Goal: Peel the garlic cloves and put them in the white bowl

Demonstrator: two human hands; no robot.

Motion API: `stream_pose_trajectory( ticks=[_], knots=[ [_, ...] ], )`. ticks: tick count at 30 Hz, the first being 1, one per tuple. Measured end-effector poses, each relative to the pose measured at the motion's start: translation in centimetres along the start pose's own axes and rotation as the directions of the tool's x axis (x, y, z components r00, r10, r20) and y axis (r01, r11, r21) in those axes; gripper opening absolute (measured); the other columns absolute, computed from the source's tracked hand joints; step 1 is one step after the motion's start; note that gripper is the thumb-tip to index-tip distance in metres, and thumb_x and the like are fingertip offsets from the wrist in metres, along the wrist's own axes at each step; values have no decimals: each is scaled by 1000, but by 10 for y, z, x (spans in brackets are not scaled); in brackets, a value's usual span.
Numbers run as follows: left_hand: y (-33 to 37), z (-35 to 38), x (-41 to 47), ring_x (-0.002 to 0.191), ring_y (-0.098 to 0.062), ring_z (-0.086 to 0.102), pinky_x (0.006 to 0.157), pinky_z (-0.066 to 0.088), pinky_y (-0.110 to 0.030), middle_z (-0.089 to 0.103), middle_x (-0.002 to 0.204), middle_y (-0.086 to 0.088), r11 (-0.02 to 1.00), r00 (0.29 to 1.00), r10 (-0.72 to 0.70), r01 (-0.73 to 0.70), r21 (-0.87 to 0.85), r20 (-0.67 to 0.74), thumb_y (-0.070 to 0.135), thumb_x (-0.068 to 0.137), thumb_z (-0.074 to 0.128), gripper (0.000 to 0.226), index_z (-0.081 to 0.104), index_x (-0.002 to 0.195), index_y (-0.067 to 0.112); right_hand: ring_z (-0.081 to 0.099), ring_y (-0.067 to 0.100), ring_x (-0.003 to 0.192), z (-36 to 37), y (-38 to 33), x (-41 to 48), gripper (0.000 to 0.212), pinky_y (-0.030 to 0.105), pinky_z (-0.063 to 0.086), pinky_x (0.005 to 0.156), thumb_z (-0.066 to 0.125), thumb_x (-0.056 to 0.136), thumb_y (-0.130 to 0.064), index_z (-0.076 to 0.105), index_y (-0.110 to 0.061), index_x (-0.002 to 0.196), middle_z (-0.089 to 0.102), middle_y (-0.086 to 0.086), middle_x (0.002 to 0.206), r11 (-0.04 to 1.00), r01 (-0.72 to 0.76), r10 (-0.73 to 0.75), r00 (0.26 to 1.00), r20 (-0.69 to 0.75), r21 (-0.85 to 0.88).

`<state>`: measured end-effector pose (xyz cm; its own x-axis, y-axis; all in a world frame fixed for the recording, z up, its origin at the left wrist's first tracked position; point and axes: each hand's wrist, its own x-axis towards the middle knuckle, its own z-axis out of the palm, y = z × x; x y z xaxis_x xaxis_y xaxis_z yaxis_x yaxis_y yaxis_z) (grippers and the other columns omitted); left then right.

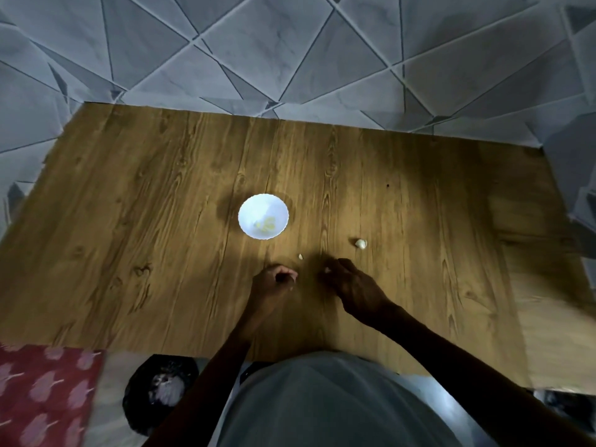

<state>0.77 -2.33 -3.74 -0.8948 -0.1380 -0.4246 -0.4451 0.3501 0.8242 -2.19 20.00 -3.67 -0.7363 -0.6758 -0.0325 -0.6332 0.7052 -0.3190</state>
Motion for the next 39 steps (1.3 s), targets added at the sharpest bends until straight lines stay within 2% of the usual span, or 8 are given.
stream_pose_trajectory(
  ticks=[12,15,18,20,23,31,35,39],
  knots=[
    [16,14,-5,73,-15,63,67,52,-23,70,84,-7,949,991,-113,131,-286,79,8,94,58,13,70,94,10,63,27,81,3,12,-2,17,35,56,60,72,82,-5,70,-3,98,67,14,95,948,257,-285,948,-144,-186],
    [30,21,-9,81,-17,66,71,53,-21,69,92,-11,781,961,-243,273,-561,129,9,98,51,20,66,108,-1,62,25,71,9,1,5,21,38,56,54,75,77,1,68,-2,96,66,13,89,1000,-8,7,979,-202,-5],
    [43,30,-3,84,-17,69,75,54,-26,73,91,-9,487,899,-360,410,-771,251,20,102,45,27,67,102,4,66,13,65,-5,-27,19,15,37,57,57,67,81,5,72,-9,81,71,2,77,833,-313,426,889,-168,457],
    [50,31,-1,68,-15,68,62,52,-22,73,79,-7,249,843,-388,484,-839,371,23,102,41,32,66,96,4,68,6,68,-20,-49,29,21,23,58,64,66,81,7,77,-10,81,75,-1,81,721,-350,487,870,-77,598],
    [57,32,-2,60,-17,70,54,54,-21,72,74,-9,51,807,-379,506,-861,452,20,101,39,34,66,90,3,67,7,76,-39,-73,36,22,16,51,72,62,86,2,79,-11,92,76,2,92,819,-299,350,937,-12,490],
    [52,28,2,55,-17,65,55,52,-21,64,60,-7,57,822,-445,423,-905,356,7,93,40,33,64,70,3,67,2,67,-50,-58,35,23,22,55,63,66,79,5,75,-16,77,72,-8,76,763,-259,447,874,-193,592],
    [45,12,-1,59,-20,71,59,58,-28,71,68,-9,47,849,-422,370,-928,317,13,98,38,37,66,75,6,66,8,84,-43,-15,12,28,12,49,69,63,86,7,72,-10,106,73,4,101,797,-429,539,823,-179,425],
    [30,-12,-1,58,-21,71,54,60,-30,70,65,-9,66,838,-461,362,-930,293,15,99,38,30,60,82,6,61,29,103,-21,-4,-9,52,30,55,75,58,80,18,60,-3,128,61,16,123,869,-462,488,860,-148,179]
  ],
)
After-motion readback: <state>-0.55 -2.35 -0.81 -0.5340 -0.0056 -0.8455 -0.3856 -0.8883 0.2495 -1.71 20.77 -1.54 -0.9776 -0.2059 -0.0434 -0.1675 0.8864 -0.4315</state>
